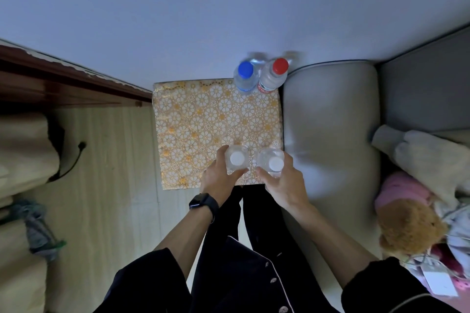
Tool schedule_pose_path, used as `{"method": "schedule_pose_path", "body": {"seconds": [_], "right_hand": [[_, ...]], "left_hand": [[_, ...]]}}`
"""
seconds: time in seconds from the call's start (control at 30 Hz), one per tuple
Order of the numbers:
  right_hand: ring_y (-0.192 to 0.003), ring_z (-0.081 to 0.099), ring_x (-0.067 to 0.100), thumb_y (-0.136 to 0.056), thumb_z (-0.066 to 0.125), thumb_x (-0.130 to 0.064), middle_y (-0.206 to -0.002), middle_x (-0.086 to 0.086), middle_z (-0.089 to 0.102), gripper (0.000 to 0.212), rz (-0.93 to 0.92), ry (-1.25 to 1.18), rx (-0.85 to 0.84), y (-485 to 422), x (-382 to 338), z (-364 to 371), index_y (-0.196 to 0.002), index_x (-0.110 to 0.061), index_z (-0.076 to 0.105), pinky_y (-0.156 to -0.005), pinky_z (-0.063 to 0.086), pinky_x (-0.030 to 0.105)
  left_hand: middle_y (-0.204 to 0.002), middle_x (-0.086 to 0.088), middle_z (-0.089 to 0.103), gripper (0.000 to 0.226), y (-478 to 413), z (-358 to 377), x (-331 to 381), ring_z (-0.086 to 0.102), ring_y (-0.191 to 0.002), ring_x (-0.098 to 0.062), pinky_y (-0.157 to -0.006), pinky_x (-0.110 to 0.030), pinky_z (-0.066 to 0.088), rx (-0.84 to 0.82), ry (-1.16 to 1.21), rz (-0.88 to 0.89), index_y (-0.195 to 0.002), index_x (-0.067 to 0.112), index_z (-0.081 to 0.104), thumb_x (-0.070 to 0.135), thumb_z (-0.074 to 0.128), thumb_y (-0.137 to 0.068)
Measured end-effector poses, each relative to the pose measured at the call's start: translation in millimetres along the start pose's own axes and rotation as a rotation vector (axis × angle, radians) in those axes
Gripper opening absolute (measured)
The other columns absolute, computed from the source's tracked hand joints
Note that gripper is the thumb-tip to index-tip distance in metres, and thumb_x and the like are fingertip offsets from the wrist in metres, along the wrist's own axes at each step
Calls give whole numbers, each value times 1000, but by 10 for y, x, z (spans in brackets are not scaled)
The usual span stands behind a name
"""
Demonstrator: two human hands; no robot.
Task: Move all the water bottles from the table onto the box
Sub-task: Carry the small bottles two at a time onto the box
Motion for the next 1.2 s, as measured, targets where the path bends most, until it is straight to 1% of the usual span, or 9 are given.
{"method": "schedule_pose_path", "body": {"seconds": [0.27,0.47,0.57,0.67,0.77,0.9,1.03,1.1,1.2], "right_hand": [[-93,63,17,-79,74,-61,-108,-9,60,75,-50,-131,107,-552,-441,-379,-138,-31,38,-73,48,24],[-93,62,14,-85,71,-56,-113,-6,62,74,-110,-135,74,-980,-728,-489,-142,-25,35,-66,44,15],[-105,64,18,-88,70,-54,-126,0,63,77,-100,-154,6,-1079,-736,-478,-147,-22,31,-80,56,29],[-114,63,21,-89,69,-53,-130,2,61,79,-99,-150,-10,-1110,-725,-502,-148,-21,29,-88,56,38],[-112,63,18,-89,67,-53,-128,1,61,78,-107,-131,-46,-1132,-716,-527,-148,-21,27,-77,53,25],[-105,61,11,-90,67,-50,-125,-4,60,75,-118,-153,-44,-1154,-731,-514,-148,-21,29,-60,45,6],[-102,60,5,-90,67,-52,-123,-11,59,72,-151,-151,-61,-1157,-759,-484,-147,-25,32,-64,41,-1],[-104,60,6,-90,67,-52,-120,-13,58,69,-164,-149,-61,-1151,-786,-462,-145,-27,34,-71,44,2],[-114,63,19,-91,66,-51,-125,-7,58,72,-145,-170,-22,-1141,-837,-413,-147,-23,30,-91,54,34]], "left_hand": [[-111,-8,70,73,-613,-138,568,66,-89,-31,-68,-36,49,97,72,126,-138,20,36,41,79,-82],[-101,0,68,71,-1061,-209,862,61,-79,-21,-60,-28,43,75,90,159,-135,18,39,46,77,-82],[-100,4,66,70,-1134,-206,864,62,-81,-19,-58,-23,42,70,82,175,-134,19,40,42,79,-81],[-108,1,69,72,-1129,-179,830,65,-89,-20,-65,-26,45,81,79,191,-134,21,40,37,82,-79],[-113,-3,70,69,-1153,-177,794,66,-96,-24,-70,-29,46,86,60,198,-136,22,39,27,80,-81],[-113,-6,70,63,-1172,-173,770,67,-95,-26,-70,-32,48,102,19,203,-135,21,37,30,76,-85],[-111,-7,70,62,-1145,-181,722,67,-93,-28,-70,-36,51,138,7,195,-135,19,38,31,75,-87],[-110,-9,69,63,-1150,-208,711,66,-92,-28,-71,-37,51,145,-12,200,-136,18,38,32,75,-87],[-108,-8,70,64,-1168,-251,737,67,-92,-29,-71,-36,52,121,-2,196,-135,17,40,29,78,-85]]}}
Point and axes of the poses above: each hand's wrist, its own y-axis away from the middle knuckle, its own z-axis out of the palm, x = y × z, the point moved 2 cm from there along -y, towards the middle knuckle
